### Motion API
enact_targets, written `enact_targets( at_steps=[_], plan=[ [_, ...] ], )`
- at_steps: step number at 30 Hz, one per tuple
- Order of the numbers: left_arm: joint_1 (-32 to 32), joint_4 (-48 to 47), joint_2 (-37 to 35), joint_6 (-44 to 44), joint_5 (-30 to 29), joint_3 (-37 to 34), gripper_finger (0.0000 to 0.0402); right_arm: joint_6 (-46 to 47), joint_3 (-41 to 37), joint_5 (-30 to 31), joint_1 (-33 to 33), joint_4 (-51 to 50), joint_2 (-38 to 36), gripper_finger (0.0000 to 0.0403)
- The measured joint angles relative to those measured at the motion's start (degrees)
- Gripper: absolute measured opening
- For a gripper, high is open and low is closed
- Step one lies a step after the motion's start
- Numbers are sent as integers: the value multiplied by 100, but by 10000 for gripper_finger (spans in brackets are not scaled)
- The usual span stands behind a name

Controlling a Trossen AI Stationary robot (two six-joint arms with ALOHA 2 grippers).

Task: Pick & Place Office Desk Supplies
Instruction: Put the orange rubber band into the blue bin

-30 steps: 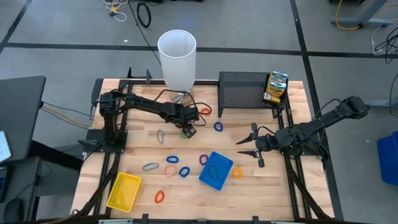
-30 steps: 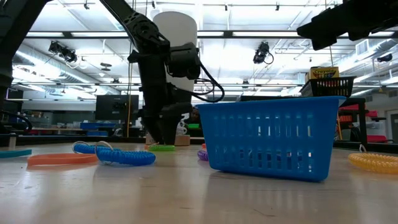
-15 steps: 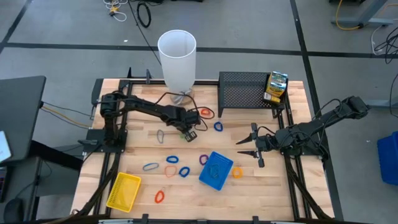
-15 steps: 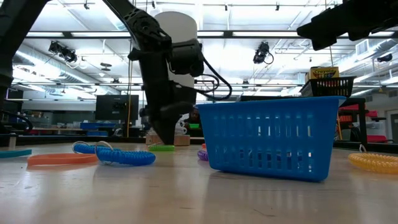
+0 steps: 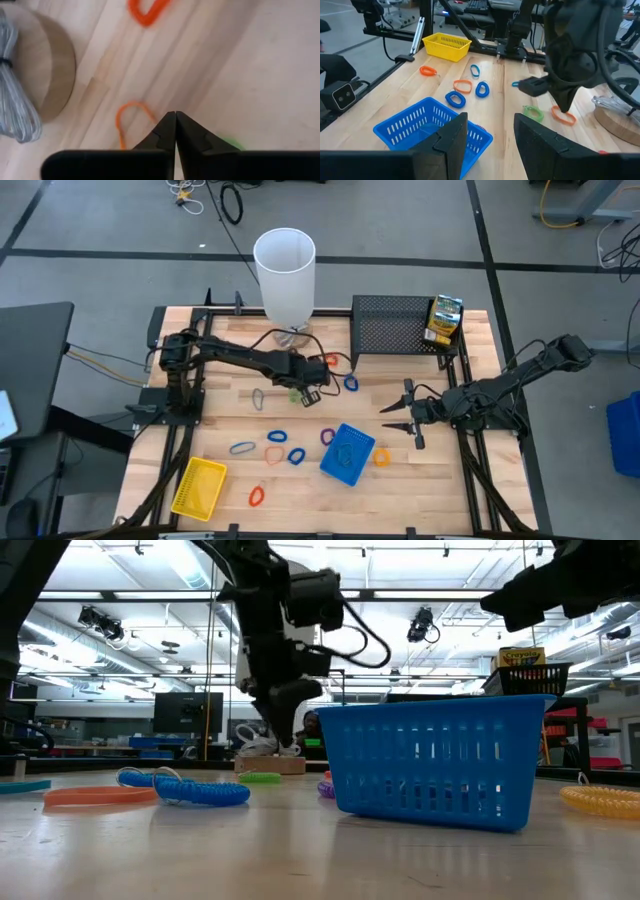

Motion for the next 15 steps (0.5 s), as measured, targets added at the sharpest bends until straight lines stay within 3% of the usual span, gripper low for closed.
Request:
enact_targets(
  at_steps=[9,15],
  plan=[
    [436,-68,32,-176,-30,-448,119,-13,-33,0,0,147,0,169],
    [514,162,32,-36,424,-664,207,-37,-35,0,0,152,0,169]
  ],
)
